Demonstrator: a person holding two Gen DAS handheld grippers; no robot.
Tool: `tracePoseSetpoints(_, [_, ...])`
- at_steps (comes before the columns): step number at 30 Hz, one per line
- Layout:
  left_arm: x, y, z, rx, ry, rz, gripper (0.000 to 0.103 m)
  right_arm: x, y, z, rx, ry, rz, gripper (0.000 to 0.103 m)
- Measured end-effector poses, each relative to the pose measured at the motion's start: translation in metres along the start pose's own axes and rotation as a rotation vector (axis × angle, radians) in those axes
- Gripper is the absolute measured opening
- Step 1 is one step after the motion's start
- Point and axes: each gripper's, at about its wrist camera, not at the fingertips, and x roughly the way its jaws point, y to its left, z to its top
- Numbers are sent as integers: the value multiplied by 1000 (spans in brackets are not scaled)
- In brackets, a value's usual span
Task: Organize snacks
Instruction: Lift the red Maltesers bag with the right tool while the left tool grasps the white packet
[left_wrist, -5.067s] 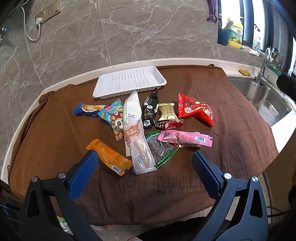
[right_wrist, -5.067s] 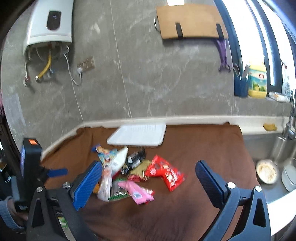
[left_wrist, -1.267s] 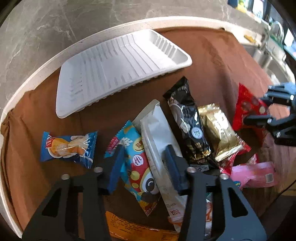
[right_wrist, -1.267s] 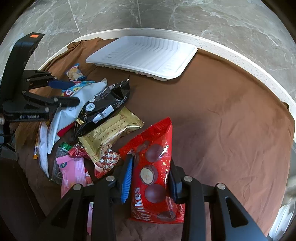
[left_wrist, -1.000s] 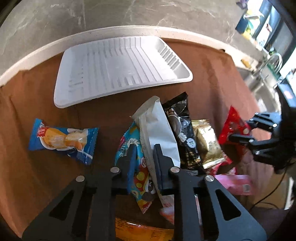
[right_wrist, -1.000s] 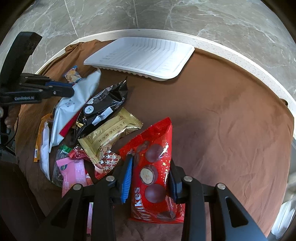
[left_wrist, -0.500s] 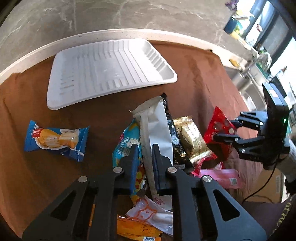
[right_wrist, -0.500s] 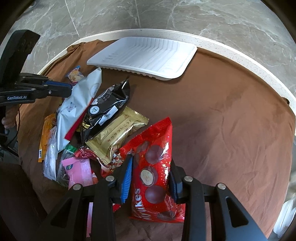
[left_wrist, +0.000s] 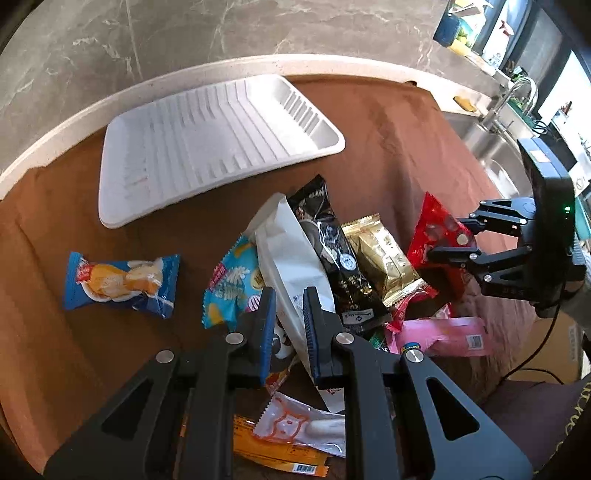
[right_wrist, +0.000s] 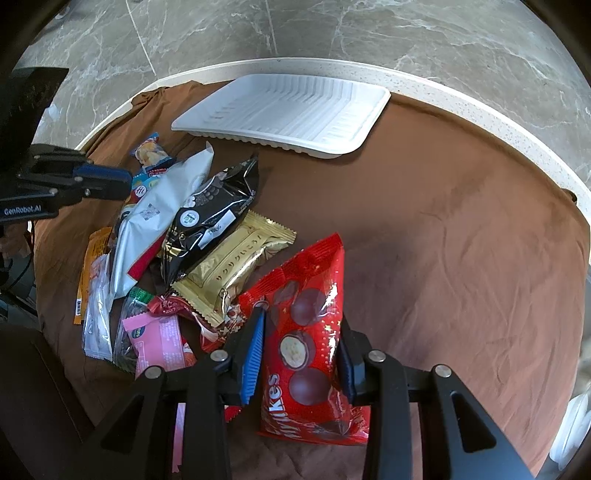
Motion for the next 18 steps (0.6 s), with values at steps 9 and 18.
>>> tracePoseSetpoints(9, [23, -5, -2, -26, 56, -21, 14, -1, -2, -1, 9, -3, 7, 38])
tracePoseSetpoints(18, [37, -15, 5, -27, 87, -83, 61, 0, -2, 0, 8, 1, 7, 41])
